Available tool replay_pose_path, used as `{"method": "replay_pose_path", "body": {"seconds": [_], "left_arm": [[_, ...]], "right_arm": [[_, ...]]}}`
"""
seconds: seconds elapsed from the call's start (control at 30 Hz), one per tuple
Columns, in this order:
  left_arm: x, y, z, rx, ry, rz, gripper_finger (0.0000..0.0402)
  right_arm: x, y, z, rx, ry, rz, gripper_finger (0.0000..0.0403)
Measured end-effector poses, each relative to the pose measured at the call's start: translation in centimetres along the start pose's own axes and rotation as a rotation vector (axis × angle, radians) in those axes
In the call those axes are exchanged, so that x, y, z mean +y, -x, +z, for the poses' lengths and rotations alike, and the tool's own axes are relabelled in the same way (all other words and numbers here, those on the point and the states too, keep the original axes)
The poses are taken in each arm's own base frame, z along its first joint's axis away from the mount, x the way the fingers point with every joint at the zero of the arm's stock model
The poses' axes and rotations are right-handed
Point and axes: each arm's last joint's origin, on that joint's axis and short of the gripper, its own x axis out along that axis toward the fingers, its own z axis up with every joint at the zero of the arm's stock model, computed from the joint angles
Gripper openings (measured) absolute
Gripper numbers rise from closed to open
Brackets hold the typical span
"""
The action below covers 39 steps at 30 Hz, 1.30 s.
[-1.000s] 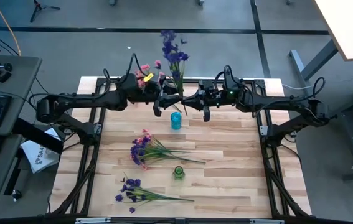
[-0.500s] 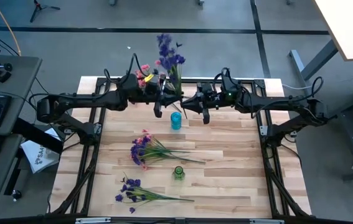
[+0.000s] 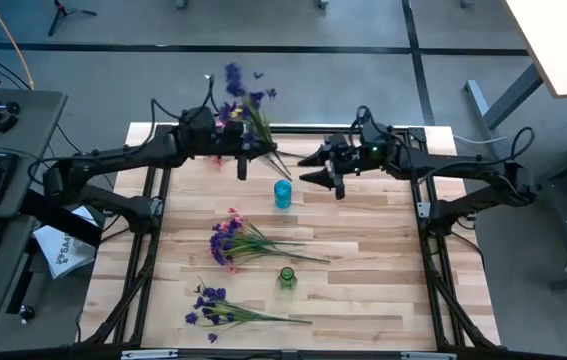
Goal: Sort flowers into vase by color
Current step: Put the top violet flowers into the blue crystal vase
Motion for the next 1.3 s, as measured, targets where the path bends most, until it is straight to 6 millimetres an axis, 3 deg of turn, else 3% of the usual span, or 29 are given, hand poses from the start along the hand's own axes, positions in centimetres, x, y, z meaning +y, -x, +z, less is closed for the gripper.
{"method": "replay_pose_path", "body": {"seconds": [0.17, 0.37, 0.43, 0.83, 1.07, 1.3], "left_arm": [[0.1, 0.9, -0.8, 0.033, -0.023, 0.052, 0.0001], [0.3, -0.8, -5.2, 0.069, 0.045, 0.053, 0.0001], [0.3, -1.2, -5.8, 0.092, 0.067, 0.064, 0.0], [-0.1, -0.4, -4.1, -0.021, 0.038, 0.052, 0.0], [0.2, 0.5, -4.4, 0.057, 0.032, 0.088, 0.0], [0.6, -0.2, -5.2, 0.099, 0.042, 0.095, 0.0]], "right_arm": [[-0.2, 2.4, 1.2, -0.016, -0.006, -0.054, 0.025], [-0.2, 4.4, 1.7, -0.012, -0.014, -0.114, 0.0252], [-0.3, 4.5, 1.8, -0.012, -0.015, -0.123, 0.0252], [-0.5, 4.4, 1.4, 0.019, -0.038, -0.133, 0.0252], [-0.5, 4.4, 1.4, 0.021, -0.034, -0.134, 0.0252], [-0.5, 4.4, 1.3, 0.032, -0.037, -0.137, 0.0252]]}}
